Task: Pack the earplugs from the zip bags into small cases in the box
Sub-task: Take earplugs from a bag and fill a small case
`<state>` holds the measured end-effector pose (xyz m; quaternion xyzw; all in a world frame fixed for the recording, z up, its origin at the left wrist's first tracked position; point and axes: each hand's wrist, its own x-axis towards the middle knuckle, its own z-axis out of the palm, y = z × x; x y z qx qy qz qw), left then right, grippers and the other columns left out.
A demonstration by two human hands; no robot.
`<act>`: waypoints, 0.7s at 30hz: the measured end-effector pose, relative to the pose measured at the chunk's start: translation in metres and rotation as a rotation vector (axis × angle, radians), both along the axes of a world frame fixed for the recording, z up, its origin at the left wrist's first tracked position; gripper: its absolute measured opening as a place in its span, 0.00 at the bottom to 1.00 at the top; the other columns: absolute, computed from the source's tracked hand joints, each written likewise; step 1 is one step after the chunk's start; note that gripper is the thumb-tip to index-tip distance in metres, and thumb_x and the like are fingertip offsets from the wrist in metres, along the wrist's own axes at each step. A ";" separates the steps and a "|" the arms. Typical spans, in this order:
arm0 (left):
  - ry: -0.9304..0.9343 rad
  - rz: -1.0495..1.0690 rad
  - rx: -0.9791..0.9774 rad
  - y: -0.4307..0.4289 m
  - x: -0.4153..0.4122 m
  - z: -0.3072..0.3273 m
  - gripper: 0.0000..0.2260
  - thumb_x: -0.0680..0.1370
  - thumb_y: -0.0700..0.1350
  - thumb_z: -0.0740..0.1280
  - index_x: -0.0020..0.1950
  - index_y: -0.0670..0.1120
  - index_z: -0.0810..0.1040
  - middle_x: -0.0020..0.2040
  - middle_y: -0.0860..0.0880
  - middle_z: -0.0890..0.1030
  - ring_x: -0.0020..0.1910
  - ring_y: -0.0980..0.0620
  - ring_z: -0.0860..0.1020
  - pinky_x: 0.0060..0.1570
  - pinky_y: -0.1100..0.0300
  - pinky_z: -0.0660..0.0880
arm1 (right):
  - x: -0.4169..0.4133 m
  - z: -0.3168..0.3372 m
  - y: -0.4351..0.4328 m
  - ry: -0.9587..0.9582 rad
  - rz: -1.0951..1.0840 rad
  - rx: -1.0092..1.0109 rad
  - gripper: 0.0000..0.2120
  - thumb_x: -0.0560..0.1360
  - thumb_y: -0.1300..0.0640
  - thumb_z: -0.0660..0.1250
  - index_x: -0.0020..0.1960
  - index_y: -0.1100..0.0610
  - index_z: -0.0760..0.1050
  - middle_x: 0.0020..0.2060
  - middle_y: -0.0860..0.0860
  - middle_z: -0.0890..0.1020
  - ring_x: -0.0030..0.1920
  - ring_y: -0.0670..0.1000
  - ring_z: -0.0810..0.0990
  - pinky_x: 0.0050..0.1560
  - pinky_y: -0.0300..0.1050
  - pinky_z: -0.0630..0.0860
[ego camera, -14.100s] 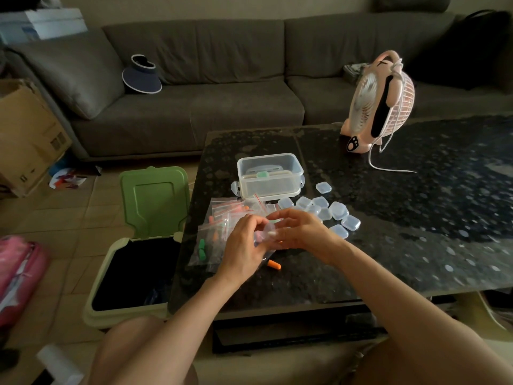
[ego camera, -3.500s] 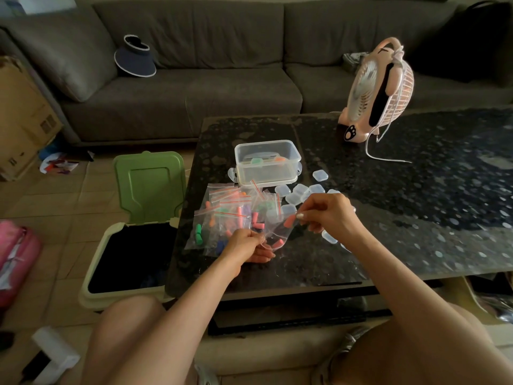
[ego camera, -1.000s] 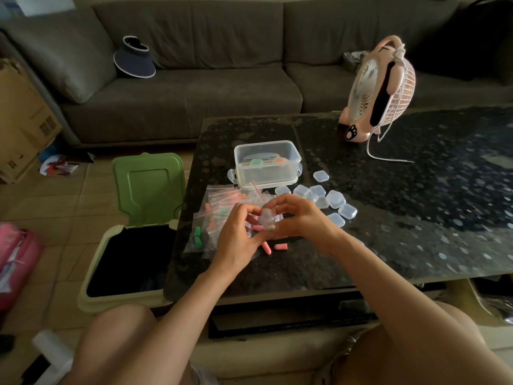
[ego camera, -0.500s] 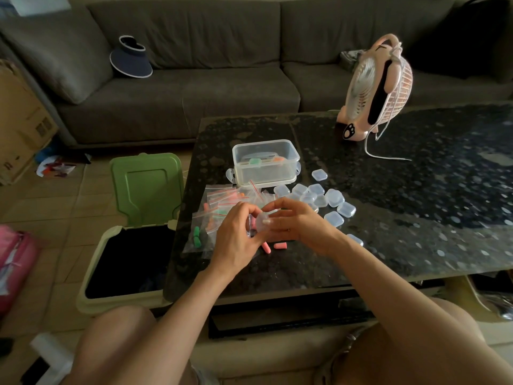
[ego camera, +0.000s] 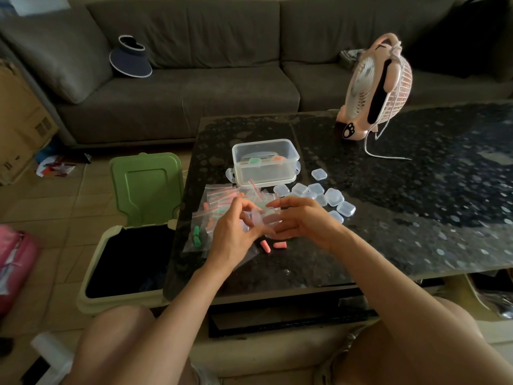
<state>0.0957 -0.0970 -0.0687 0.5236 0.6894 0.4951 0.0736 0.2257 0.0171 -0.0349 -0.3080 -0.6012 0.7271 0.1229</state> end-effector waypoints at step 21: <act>-0.062 0.021 -0.135 0.004 -0.010 -0.013 0.16 0.71 0.44 0.74 0.51 0.47 0.69 0.46 0.51 0.81 0.43 0.56 0.81 0.39 0.69 0.78 | -0.011 -0.025 -0.007 -0.270 -0.032 1.120 0.11 0.71 0.47 0.72 0.44 0.55 0.80 0.40 0.46 0.79 0.37 0.45 0.75 0.36 0.37 0.70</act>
